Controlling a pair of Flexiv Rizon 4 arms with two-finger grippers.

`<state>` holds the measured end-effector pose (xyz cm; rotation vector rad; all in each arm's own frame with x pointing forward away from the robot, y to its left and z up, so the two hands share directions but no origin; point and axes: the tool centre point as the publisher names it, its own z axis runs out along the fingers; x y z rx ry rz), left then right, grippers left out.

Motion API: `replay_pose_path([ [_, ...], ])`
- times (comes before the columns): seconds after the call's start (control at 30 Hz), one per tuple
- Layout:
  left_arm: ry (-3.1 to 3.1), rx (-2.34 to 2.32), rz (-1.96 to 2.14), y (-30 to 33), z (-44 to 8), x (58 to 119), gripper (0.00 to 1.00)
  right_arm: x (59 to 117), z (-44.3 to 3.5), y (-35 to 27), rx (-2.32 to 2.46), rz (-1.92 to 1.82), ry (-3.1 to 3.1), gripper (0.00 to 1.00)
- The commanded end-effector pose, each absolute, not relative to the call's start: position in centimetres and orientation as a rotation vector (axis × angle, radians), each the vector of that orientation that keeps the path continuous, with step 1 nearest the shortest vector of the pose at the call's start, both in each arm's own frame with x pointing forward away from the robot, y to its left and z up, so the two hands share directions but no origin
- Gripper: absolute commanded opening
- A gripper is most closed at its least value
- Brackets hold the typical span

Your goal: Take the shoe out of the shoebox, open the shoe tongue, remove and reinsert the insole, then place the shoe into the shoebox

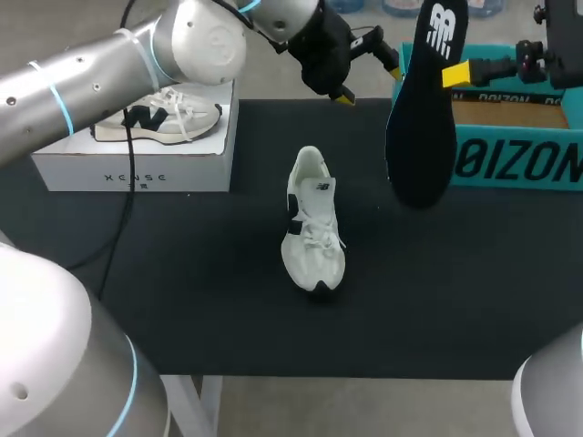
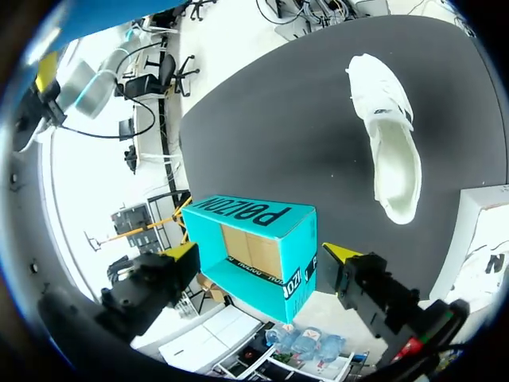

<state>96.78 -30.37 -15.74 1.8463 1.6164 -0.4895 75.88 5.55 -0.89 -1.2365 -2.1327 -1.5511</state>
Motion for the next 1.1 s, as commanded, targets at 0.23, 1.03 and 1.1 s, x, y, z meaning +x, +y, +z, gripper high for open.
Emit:
replay_pose_path([
  [0.23, 1.624, 1.850, -0.479, -30.5, -15.6, 96.8, 1.00, 78.0, 0.6, 6.3, -1.221, -1.482, -2.159, 0.00],
  [1.03, 1.019, 1.305, -0.939, -28.8, -6.7, 93.2, 1.00, 87.3, 1.6, 2.2, -1.259, -1.425, -1.806, 0.00],
  [1.1, 0.970, 1.297, -0.975, -28.5, -6.2, 93.0, 1.00, 87.9, 1.6, 1.9, -1.259, -1.414, -1.782, 0.00],
])
